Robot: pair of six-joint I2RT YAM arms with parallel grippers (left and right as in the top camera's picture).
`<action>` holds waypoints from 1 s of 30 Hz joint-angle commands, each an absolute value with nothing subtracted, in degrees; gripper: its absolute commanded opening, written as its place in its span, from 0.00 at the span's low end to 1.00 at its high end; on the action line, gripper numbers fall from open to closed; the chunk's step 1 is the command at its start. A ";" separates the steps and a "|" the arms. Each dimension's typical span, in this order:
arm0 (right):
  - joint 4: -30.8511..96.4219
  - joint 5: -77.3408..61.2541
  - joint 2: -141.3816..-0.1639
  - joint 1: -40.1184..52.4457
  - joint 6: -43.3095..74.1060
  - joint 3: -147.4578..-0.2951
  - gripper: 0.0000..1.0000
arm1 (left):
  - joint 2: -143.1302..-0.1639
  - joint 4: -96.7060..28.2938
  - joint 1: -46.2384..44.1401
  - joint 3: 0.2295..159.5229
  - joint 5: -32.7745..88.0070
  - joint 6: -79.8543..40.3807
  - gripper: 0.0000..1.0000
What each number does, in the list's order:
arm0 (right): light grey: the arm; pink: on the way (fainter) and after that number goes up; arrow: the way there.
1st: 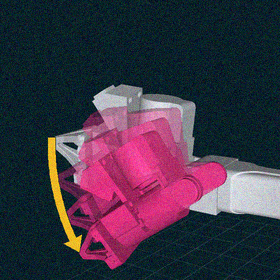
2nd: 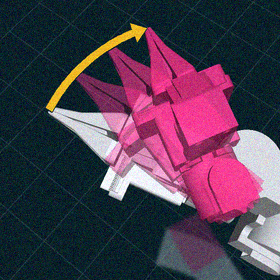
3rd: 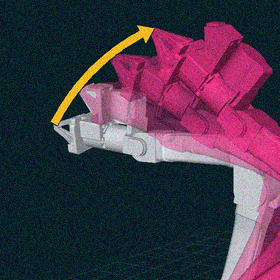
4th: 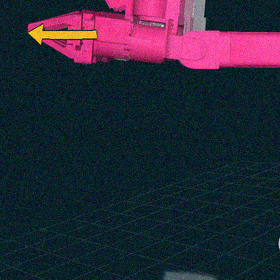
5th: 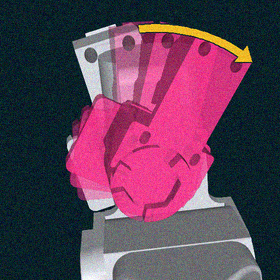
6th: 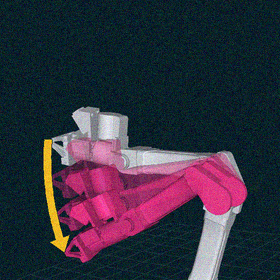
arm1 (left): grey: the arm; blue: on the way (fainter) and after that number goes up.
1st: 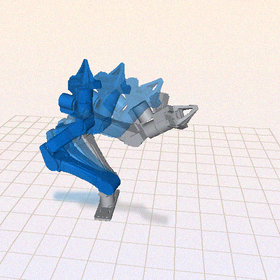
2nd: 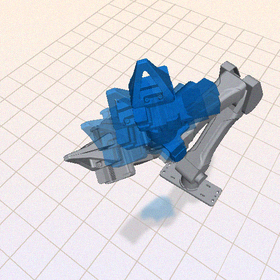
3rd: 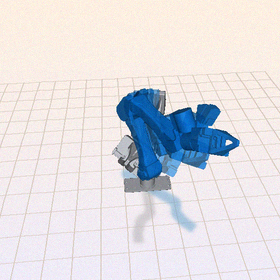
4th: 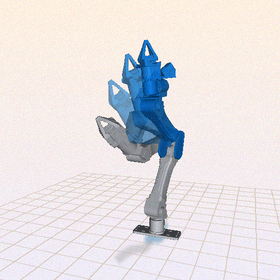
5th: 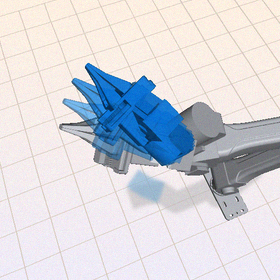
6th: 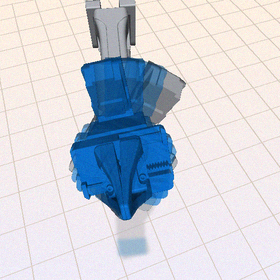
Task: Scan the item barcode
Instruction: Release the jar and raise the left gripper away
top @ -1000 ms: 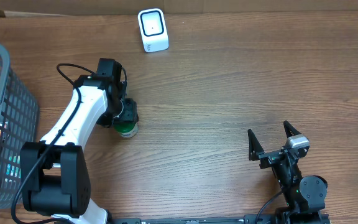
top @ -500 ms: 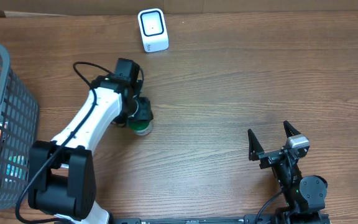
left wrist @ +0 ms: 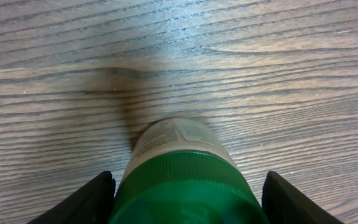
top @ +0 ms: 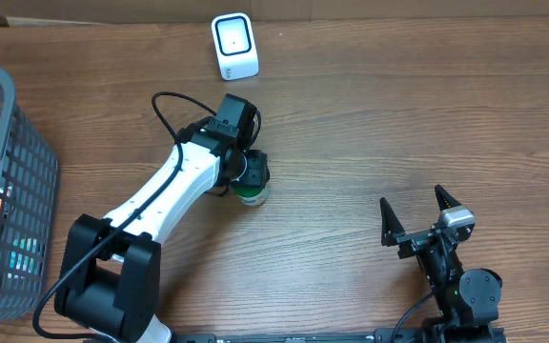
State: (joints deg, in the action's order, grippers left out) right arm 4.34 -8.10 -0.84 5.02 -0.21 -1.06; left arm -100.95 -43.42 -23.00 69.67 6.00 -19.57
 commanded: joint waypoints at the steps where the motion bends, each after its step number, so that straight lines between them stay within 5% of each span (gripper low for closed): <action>1: 4.16 -7.57 -0.23 5.45 -0.49 -0.45 1.00 | -100.97 -43.18 -22.90 69.23 5.37 -20.64 0.66; 6: 4.16 -7.55 -0.23 5.45 -0.49 -0.45 1.00 | -100.95 -43.20 -22.83 69.34 5.37 -20.58 0.82; 14: 4.16 -7.57 -0.23 5.45 -0.49 -0.45 1.00 | -100.90 -51.18 -22.46 79.29 0.51 -19.27 0.87; 30: 4.16 -7.57 -0.23 5.45 -0.49 -0.45 1.00 | -100.86 -86.70 -7.84 134.89 -3.84 -19.29 0.93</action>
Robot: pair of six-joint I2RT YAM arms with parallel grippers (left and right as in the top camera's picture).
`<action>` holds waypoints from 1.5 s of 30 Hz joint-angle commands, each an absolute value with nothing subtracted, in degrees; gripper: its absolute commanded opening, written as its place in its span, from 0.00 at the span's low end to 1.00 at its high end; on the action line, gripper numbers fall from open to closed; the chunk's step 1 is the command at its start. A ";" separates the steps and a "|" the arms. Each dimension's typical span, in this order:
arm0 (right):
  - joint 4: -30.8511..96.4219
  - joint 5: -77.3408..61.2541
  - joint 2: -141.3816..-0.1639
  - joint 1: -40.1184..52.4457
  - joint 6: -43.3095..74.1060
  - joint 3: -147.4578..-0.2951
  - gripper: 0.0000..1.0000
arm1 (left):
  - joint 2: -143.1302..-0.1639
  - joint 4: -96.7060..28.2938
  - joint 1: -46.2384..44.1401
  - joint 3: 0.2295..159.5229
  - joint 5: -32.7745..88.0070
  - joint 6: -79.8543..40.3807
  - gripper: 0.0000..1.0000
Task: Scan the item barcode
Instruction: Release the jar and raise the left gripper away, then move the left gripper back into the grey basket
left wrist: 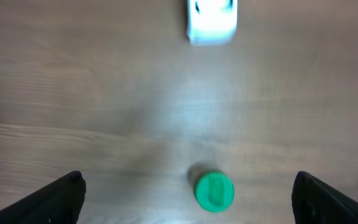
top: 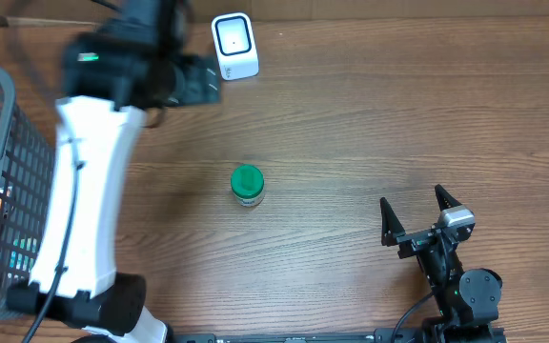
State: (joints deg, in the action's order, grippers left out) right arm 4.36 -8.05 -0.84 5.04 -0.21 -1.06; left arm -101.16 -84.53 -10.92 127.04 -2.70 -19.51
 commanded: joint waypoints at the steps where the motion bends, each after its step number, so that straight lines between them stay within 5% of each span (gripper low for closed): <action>1: 4.16 -7.57 -0.23 5.45 -0.49 -0.45 1.00 | -100.79 -88.09 -6.13 138.04 -3.84 -19.29 0.93; 9: 4.16 -7.57 -0.23 5.45 -0.49 -0.45 1.00 | -100.14 -94.98 10.15 152.55 -3.81 -22.65 0.97; 23: 4.16 -7.57 -0.23 5.45 -0.49 -0.45 1.00 | -100.01 -96.79 35.73 150.36 -3.68 -27.97 0.95; 35: 4.16 -7.55 -0.23 5.45 -0.49 -0.45 1.00 | -100.03 -90.85 47.35 124.11 -5.23 -26.89 0.96; 45: 4.16 -7.57 -0.23 5.45 -0.49 -0.45 1.00 | -100.03 -73.82 50.61 102.65 -3.38 -18.92 0.85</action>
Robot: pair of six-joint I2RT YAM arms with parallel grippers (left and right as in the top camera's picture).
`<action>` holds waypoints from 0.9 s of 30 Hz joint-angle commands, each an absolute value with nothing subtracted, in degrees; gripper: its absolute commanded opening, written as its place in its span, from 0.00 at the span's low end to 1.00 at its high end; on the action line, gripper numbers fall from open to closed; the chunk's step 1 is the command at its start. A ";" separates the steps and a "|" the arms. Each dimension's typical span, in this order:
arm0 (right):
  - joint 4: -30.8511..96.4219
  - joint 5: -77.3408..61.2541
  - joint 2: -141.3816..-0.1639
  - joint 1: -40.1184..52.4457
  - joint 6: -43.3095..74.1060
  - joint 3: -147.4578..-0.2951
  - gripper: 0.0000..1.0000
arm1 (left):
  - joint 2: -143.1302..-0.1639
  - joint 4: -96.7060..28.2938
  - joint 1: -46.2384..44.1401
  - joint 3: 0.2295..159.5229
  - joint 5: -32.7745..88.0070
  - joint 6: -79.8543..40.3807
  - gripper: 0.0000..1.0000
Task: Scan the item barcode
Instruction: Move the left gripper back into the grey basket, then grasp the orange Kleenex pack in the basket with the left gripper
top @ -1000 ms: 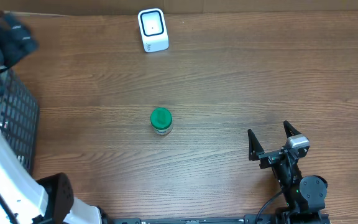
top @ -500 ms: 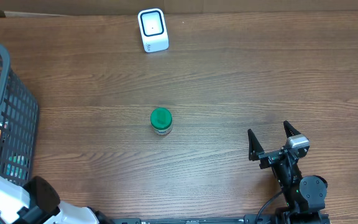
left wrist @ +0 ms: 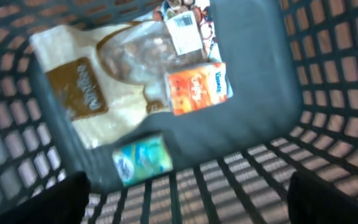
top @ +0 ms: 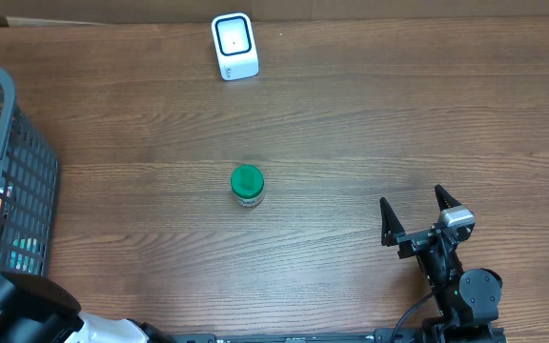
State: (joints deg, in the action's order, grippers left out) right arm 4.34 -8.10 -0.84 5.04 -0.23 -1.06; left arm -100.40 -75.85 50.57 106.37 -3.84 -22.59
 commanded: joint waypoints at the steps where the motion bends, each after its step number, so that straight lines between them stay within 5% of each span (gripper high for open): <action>1: 4.16 -7.57 -0.23 5.45 -0.49 -0.45 1.00 | -100.03 -71.75 50.61 100.71 -3.36 -18.50 0.84; 11: 4.16 -7.55 -0.23 5.45 -0.49 -0.45 1.00 | -101.62 -55.72 50.63 87.20 -3.57 -15.99 0.80; 27: 4.16 -7.57 -0.23 5.45 -0.49 -0.45 1.00 | -115.85 -51.20 50.61 87.02 -4.71 -13.72 0.66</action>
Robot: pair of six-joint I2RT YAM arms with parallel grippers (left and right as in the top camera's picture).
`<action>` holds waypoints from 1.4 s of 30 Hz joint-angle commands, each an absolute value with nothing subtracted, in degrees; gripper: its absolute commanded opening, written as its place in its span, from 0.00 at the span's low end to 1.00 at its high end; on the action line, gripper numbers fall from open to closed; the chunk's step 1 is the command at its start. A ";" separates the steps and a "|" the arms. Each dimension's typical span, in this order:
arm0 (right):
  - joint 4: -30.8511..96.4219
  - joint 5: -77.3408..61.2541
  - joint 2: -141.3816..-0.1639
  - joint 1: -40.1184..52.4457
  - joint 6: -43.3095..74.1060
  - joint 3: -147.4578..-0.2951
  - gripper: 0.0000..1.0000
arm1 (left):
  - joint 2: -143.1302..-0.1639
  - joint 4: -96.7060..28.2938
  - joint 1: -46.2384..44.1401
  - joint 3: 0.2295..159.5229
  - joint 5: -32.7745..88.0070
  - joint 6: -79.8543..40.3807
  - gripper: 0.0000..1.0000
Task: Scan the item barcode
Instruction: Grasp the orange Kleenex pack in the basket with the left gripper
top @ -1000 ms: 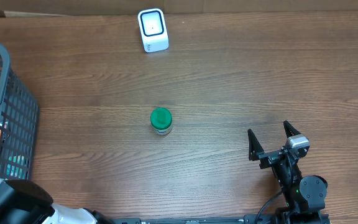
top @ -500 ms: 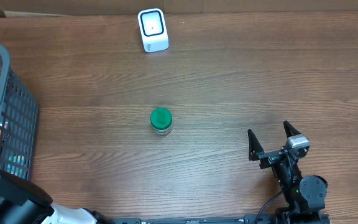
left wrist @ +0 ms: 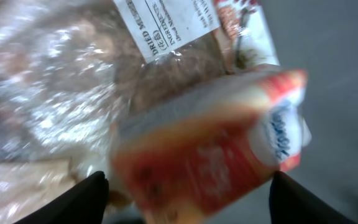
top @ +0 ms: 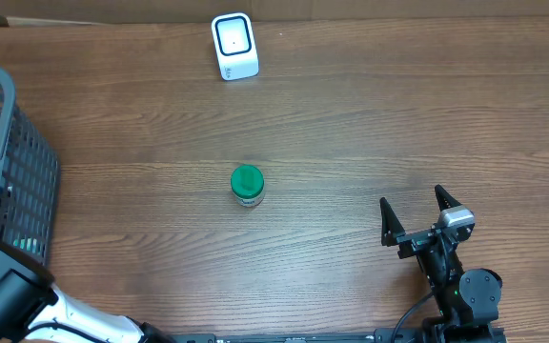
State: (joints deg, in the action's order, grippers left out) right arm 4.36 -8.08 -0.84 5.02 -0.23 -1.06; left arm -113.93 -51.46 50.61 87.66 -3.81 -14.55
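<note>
My left gripper [left wrist: 188, 190] is open low inside the basket, its fingertips [left wrist: 95, 186] on either side of a blurred orange carton [left wrist: 210, 143] just below it. In the overhead view that arm [top: 8, 295] reaches into the grey basket [top: 27, 162] and the gripper itself is hidden. A green-lidded jar [top: 247, 185] stands upright mid-table. The white scanner [top: 234, 46] stands at the back edge. My right gripper [top: 416, 211] is open at the front right, holding nothing.
Under and beside the carton lies a clear plastic bag of brown food with a white printed label [left wrist: 166, 28], on the basket's dark floor [left wrist: 328, 74]. The basket's mesh wall rises at the table's left edge.
My left gripper was above the basket floor with the bag, orange carton and a teal pack all in view; now it is close over the orange carton. The jar and right arm have not moved.
My left gripper stood open around the green-lidded jar on the table. Then it was high near the scanner with the jar left standing. Later it looked down into the basket, and now it is low over the orange carton.
</note>
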 commanded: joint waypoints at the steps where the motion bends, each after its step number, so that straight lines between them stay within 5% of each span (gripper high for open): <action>1: 4.16 -7.57 -0.23 5.45 -0.49 -0.45 1.00 | -116.46 -51.11 50.61 87.05 -4.71 -13.74 0.64; 5: 4.16 -7.57 -0.23 5.45 -0.49 -0.45 1.00 | -117.27 -50.81 50.61 87.05 -4.78 -13.72 0.49; 11: 4.16 -7.57 -0.23 5.45 -0.49 -0.45 1.00 | -117.25 -52.07 50.61 88.40 -4.89 -13.74 0.04; 28: 4.16 -7.57 -0.23 5.45 -0.49 -0.45 1.00 | -115.79 -78.28 47.75 122.61 9.45 -15.25 0.04; 42: 4.16 -7.57 -0.23 5.45 -0.49 -0.45 1.00 | -96.38 -83.81 25.58 132.27 10.94 -15.20 0.04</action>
State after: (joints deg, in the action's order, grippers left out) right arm 4.36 -8.10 -0.84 5.02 -0.23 -1.06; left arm -100.27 -82.67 30.63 130.85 9.91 -14.81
